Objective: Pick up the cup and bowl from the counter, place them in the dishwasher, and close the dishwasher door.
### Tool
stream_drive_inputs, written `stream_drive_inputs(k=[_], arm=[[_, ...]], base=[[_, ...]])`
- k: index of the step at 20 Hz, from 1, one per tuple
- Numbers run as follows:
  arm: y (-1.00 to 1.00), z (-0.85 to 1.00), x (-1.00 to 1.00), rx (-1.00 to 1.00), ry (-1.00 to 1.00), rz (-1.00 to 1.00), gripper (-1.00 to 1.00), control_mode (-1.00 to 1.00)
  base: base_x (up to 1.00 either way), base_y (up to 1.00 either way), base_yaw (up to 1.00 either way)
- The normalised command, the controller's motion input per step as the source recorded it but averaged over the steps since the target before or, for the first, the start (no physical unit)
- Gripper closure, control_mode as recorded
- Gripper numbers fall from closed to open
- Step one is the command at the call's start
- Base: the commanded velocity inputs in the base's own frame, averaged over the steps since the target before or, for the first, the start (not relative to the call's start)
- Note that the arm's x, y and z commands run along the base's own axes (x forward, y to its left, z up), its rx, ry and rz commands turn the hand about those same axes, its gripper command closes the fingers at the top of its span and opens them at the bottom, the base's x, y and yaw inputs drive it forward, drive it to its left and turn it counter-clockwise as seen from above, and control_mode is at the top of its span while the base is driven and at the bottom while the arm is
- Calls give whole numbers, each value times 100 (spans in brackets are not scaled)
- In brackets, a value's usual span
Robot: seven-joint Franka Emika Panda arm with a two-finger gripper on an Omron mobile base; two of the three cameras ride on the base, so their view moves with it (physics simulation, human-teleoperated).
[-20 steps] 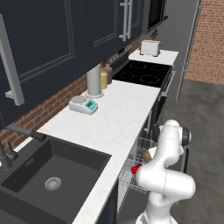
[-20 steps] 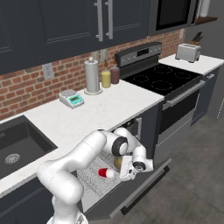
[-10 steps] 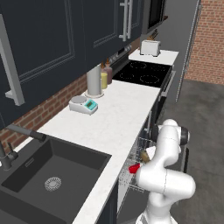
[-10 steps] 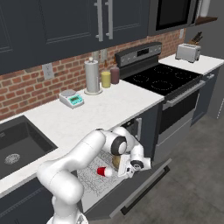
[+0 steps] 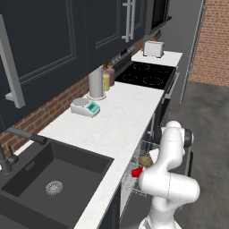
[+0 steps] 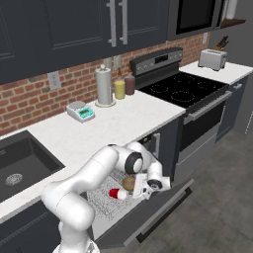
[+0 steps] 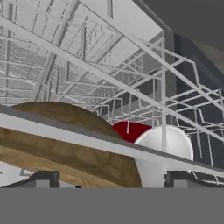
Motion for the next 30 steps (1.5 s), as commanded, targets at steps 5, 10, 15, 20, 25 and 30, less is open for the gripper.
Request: stream_drive_inputs(k=[5, 10, 15, 20, 25, 30], arm=[[-2, 44, -30, 0, 0, 0, -100, -100], [-19, 82, -60, 2, -5, 0, -100, -100], [-61, 99, -75, 9, -4, -2, -100, -100], [-99, 86, -87, 16, -1, -7, -100, -100], [-100, 31, -79, 19, 0, -12, -100, -100], [-100, -9, -72, 13, 0, -12, -100, -100]], base=[[0, 0, 0], [0, 0, 0], [0, 0, 0], [0, 0, 0], [0, 0, 0], [0, 0, 0]])
